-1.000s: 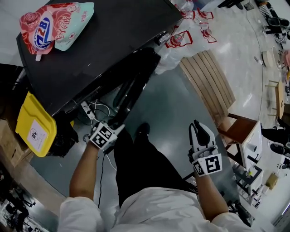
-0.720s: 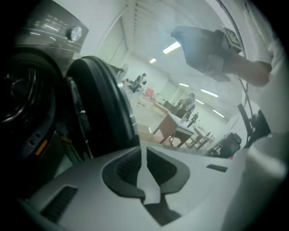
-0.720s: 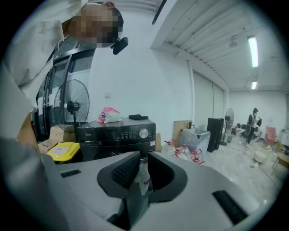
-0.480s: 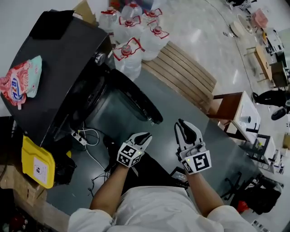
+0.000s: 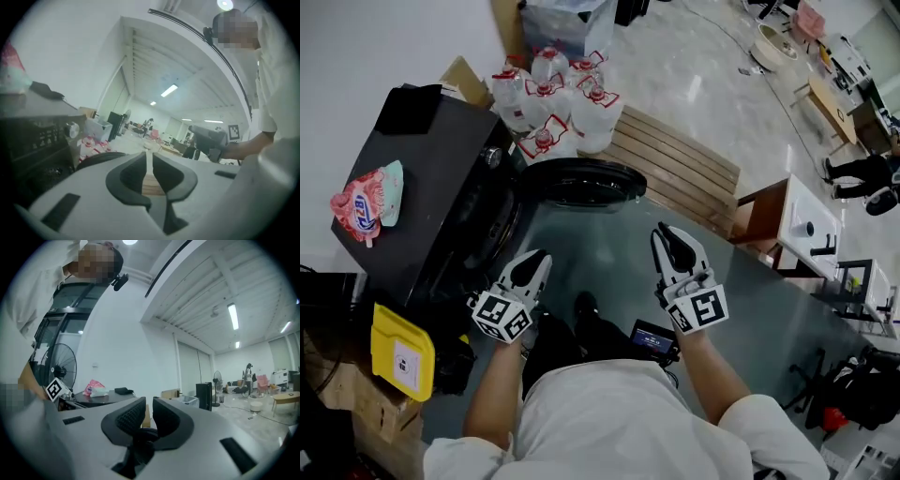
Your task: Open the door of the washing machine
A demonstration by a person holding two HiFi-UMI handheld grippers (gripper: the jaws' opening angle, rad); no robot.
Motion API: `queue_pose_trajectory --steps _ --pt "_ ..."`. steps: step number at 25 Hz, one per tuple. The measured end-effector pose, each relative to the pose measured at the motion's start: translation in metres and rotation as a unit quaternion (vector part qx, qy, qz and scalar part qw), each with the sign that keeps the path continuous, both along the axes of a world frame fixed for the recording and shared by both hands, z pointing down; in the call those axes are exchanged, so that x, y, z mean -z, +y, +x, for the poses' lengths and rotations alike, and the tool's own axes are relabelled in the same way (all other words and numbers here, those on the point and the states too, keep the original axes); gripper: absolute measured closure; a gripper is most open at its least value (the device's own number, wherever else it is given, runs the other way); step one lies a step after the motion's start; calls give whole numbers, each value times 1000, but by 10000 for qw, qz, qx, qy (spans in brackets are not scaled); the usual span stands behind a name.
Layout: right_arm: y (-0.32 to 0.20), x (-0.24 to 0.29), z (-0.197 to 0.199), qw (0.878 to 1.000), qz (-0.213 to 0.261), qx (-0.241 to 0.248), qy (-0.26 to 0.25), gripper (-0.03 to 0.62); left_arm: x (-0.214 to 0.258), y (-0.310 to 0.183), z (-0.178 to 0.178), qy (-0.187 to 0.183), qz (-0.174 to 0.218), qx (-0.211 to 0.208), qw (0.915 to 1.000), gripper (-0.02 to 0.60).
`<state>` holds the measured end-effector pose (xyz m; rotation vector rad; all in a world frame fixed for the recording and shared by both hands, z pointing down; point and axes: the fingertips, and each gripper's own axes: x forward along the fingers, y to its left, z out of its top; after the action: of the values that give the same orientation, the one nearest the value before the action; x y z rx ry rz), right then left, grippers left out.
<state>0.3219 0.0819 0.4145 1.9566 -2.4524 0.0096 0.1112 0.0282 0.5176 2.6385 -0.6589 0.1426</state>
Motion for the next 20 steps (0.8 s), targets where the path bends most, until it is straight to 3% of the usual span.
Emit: queue_pose_trajectory --steps 5,12,20 --pt "-5 20 -26 9981 338 446 -245 528 47 -2 -58 -219 572 753 9953 538" --pt "-9 27 -86 9938 338 929 -517 528 104 28 -150 -26 914 1632 9823 517" --pt "13 44 -162 9925 308 1148 -276 533 142 81 -257 -15 1350 2711 9530 512"
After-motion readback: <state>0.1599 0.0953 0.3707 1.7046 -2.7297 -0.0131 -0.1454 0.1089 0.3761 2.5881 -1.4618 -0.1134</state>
